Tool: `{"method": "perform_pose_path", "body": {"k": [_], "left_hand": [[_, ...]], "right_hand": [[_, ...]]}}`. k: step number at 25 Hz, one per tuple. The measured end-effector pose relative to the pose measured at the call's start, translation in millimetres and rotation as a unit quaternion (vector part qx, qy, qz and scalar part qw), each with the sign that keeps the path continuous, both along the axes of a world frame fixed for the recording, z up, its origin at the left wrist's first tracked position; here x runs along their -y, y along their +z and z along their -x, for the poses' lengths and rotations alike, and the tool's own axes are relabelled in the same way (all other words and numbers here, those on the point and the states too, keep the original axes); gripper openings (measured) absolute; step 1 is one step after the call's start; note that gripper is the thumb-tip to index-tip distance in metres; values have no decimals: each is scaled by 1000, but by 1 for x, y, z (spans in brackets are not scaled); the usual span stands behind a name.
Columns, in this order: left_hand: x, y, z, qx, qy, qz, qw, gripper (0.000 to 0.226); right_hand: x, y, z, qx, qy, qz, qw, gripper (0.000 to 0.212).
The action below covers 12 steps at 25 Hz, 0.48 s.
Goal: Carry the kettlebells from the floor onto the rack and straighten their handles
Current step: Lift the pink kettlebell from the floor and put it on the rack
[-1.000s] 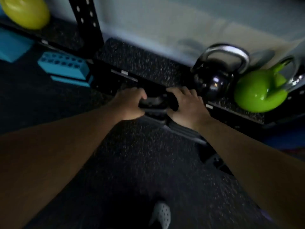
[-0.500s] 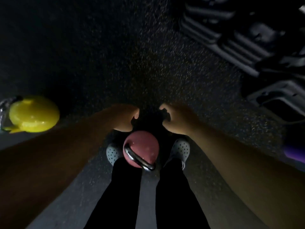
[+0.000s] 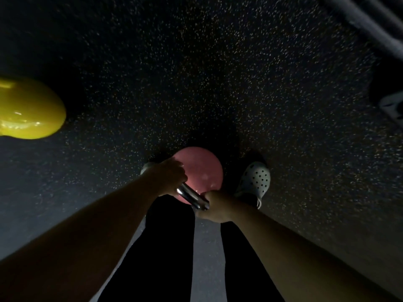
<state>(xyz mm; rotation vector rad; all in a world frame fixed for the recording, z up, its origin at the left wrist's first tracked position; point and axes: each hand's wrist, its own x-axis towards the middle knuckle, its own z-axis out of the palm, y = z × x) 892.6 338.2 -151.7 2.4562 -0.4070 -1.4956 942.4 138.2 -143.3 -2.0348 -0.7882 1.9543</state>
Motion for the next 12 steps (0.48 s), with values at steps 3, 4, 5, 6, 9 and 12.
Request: {"method": "perform_pose_path", "body": {"k": [3, 4, 5, 6, 9, 12], "left_hand": [[-2, 9, -9, -20, 159, 53, 986, 20], [-4, 17, -18, -24, 200, 55, 978, 14], [-6, 27, -28, -24, 231, 56, 971, 12], [-9, 40, -40, -20, 257, 59, 964, 11], [-24, 92, -84, 29, 299, 67, 951, 16], [-39, 151, -141, 147, 284, 88, 943, 18]], "right_hand": [[3, 13, -12, 30, -101, -4, 994, 17], [1, 22, -24, 59, -129, -10, 990, 16], [-2, 33, -38, 82, -143, -16, 986, 15], [-6, 47, -56, 102, -146, -26, 984, 17], [-23, 98, -114, 195, -107, -55, 973, 26], [-39, 154, -165, 292, -110, -72, 947, 27]]}}
